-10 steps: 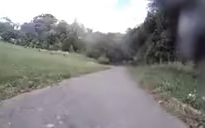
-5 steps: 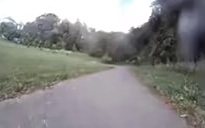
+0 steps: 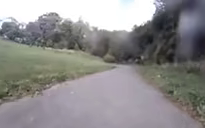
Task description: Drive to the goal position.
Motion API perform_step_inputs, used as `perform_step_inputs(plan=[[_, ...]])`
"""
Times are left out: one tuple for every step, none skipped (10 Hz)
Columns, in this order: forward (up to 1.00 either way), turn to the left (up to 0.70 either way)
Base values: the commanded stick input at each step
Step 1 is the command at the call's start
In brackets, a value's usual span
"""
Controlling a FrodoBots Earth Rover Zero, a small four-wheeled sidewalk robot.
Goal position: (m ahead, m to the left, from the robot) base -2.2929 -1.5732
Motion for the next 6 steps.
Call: perform_step_inputs(plan=[[1.00, 0.00], [1.00, 0.00], [1.00, 0.00], [1.00, 0.00], [1.00, 0.00], [1.00, 0.00]])
